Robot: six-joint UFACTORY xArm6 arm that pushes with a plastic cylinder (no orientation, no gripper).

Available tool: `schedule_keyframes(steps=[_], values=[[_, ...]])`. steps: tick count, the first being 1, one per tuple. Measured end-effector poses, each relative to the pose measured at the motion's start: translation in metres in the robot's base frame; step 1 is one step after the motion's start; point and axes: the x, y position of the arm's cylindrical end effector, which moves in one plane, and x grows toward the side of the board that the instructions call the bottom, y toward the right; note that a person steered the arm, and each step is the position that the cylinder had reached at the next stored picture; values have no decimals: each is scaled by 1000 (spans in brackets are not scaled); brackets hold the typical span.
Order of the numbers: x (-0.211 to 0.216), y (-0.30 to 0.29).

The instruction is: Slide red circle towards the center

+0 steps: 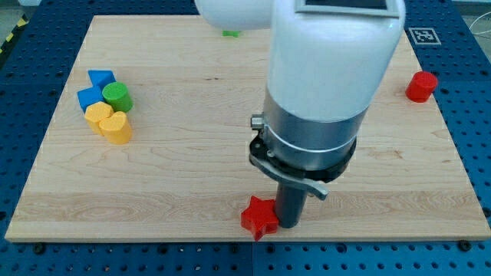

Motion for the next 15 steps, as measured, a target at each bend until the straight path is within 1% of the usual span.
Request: schedule_keyframes(steps=[3,4,5,6,7,8,9,10,11,14,15], values=[[0,6],[-17,25],[-86,24],[-159,48],[-224,89],[-287,144],[-294,220],[-254,279],[-210,282],[-232,176],[-246,145]])
